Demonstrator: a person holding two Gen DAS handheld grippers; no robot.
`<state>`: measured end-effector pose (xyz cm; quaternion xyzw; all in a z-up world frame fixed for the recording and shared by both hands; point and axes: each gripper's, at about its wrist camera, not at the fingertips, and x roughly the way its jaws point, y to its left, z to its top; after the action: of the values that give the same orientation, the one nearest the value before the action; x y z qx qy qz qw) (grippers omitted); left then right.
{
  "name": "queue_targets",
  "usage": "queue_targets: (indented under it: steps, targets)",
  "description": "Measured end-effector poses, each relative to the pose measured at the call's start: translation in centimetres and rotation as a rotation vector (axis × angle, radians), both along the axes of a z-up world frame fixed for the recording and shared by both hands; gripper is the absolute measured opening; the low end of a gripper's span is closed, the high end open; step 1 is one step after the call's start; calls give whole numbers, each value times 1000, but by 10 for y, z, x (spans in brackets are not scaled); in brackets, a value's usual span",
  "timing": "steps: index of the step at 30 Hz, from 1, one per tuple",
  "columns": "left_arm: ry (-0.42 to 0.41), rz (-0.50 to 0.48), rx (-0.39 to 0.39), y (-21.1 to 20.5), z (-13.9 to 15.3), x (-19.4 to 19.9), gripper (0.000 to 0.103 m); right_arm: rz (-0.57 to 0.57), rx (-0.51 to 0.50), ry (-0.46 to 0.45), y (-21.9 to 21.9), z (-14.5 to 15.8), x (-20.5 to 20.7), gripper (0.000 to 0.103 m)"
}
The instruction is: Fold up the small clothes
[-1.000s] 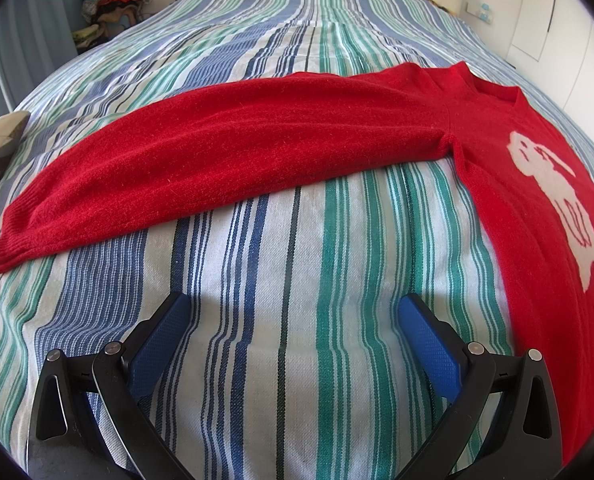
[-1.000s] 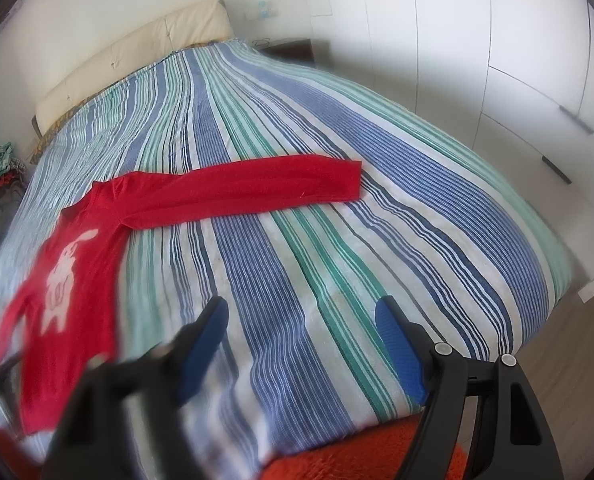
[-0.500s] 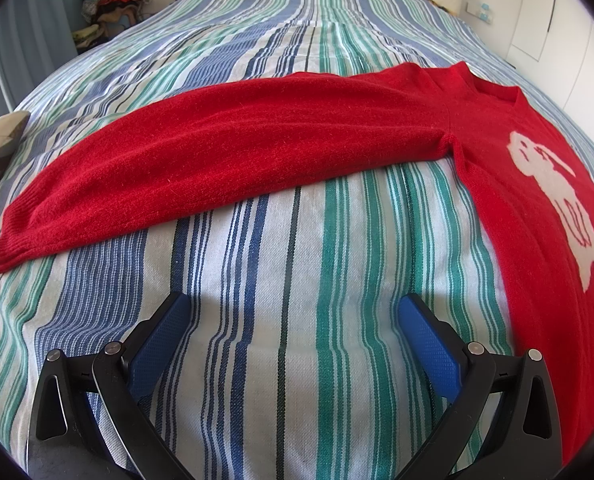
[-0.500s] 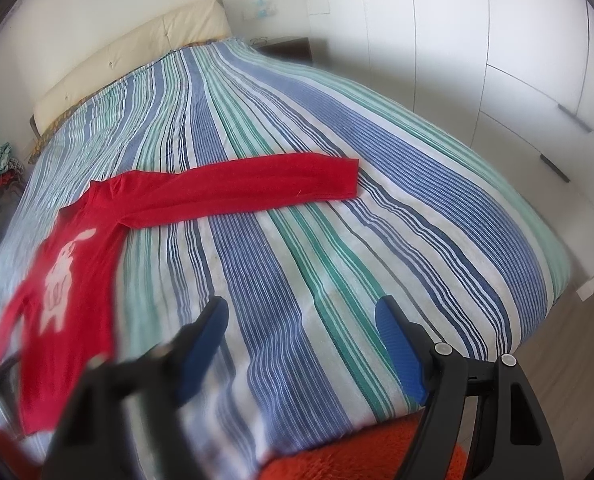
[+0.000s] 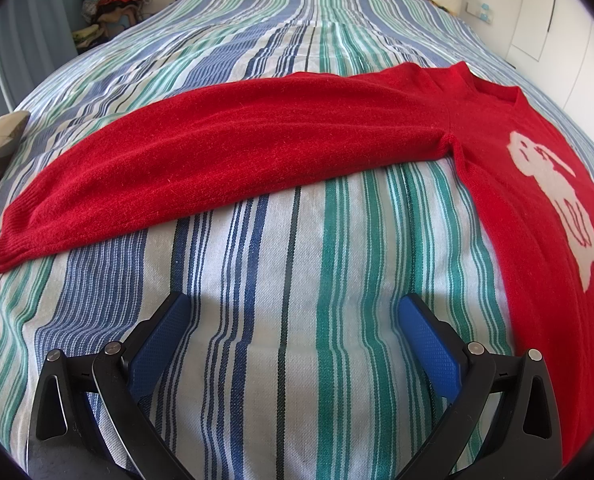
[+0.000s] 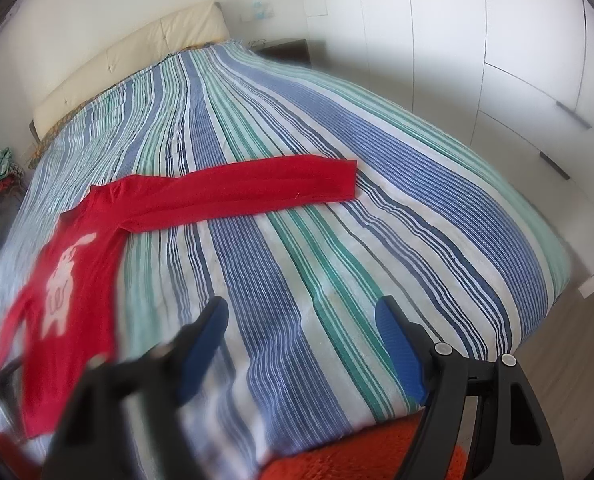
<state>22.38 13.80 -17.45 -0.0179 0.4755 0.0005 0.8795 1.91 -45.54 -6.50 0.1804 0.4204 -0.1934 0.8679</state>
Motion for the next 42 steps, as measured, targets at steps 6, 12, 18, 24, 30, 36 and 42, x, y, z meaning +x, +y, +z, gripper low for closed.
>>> queue_targets:
  steps: [6, 12, 18, 24, 30, 36, 42]
  targets:
    - [0, 0, 0, 0, 0, 0, 103, 3, -5, 2, 2, 0, 2, 75]
    - [0, 0, 0, 0, 0, 0, 103, -2, 6, -6, 0, 0, 0, 75]
    - [0, 0, 0, 0, 0, 0, 103, 0, 1, 5, 2, 0, 0, 75]
    - [1, 0, 0, 0, 0, 0, 103, 2, -6, 7, 3, 0, 1, 75]
    - [1, 0, 0, 0, 0, 0, 103, -1, 3, 2, 0, 0, 1, 76]
    - [1, 0, 0, 0, 0, 0, 103, 0, 4, 2, 0, 0, 0, 75]
    - [1, 0, 0, 0, 0, 0, 103, 0, 4, 3, 1, -1, 0, 76]
